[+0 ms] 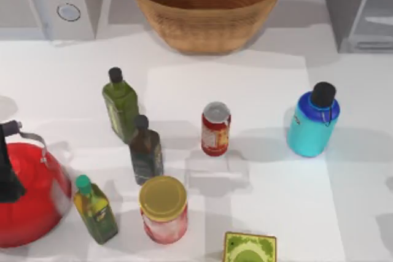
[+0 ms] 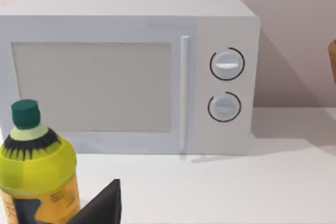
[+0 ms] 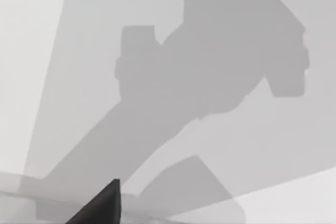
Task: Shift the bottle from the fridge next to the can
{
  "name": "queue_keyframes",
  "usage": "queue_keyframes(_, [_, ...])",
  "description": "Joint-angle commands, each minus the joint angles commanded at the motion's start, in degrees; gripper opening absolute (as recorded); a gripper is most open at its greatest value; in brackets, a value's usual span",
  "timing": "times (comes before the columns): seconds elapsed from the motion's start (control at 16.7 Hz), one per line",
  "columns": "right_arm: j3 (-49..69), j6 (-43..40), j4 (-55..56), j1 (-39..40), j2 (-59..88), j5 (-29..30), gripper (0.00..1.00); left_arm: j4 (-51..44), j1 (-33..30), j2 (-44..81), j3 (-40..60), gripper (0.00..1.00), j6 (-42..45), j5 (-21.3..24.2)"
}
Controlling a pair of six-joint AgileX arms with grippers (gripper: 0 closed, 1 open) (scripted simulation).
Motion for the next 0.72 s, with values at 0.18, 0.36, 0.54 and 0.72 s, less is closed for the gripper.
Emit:
queue_keyframes(0.18, [5.93,-19.69,-0.69,-16.76,19.94,-8.29,1.0,0.0,0.0,0.0,0.0,1.0,0.0,0.0])
queue_keyframes(0.36, [11.18,-38.52,-0.14,-32.97,39.03,-16.09,1.0,0.0,0.0,0.0,0.0,1.0,0.0,0.0])
queue_keyframes(0.54, [15.46,-54.4,1.36,-47.12,55.02,-22.95,1.0,0.0,0.0,0.0,0.0,1.0,0.0,0.0])
queue_keyframes(0.72, [18.39,-65.45,3.33,-57.37,66.2,-28.27,1.0,0.0,0.0,0.0,0.0,1.0,0.0,0.0])
